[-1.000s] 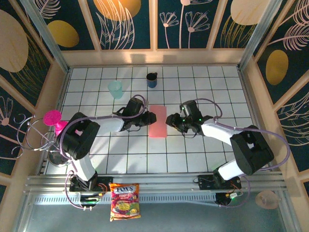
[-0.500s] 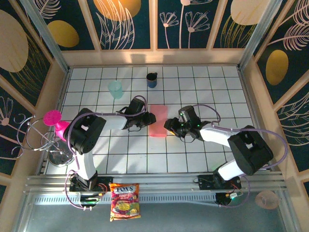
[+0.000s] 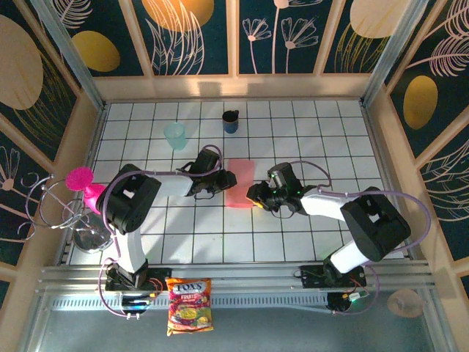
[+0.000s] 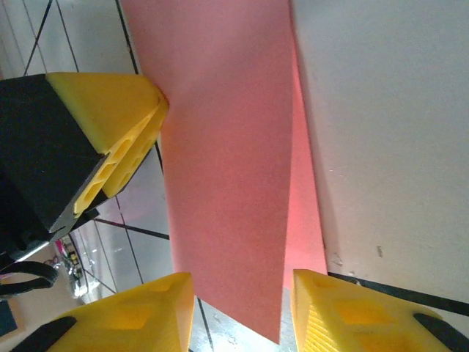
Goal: Fold a paper plane with a square sheet of paper (pick it up from the middle)
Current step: Fold the triangle a second time at the center of the table.
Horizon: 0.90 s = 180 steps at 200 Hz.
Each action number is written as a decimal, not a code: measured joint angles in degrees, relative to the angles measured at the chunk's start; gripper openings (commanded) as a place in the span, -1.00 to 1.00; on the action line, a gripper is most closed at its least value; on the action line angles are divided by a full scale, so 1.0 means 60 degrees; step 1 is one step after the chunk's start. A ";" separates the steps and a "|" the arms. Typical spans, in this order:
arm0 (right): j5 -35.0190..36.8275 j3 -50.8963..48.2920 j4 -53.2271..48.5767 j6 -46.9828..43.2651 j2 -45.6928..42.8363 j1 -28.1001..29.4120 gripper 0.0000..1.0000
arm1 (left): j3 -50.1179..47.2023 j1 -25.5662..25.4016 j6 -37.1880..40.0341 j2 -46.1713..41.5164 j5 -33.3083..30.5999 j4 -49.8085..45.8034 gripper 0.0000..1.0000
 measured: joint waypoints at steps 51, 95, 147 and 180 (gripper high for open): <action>-0.0204 -0.0270 0.0667 0.0331 0.0066 0.0055 -0.37 | -0.0004 0.0000 -0.0033 0.0000 0.0007 0.0004 -0.38; -0.0135 -0.0364 0.0798 0.0652 0.0062 0.0062 -0.70 | -0.0004 0.0000 -0.0033 -0.0011 0.0018 0.0000 -0.38; 0.0277 -0.0382 0.0430 0.0823 -0.0164 0.0062 -0.89 | -0.0004 0.0000 -0.0029 -0.0437 0.0087 -0.0033 -0.32; 0.0339 -0.0382 -0.0087 0.0780 -0.0200 0.0062 -0.89 | 0.0164 0.0000 0.0018 -0.0612 0.0291 0.0040 -0.31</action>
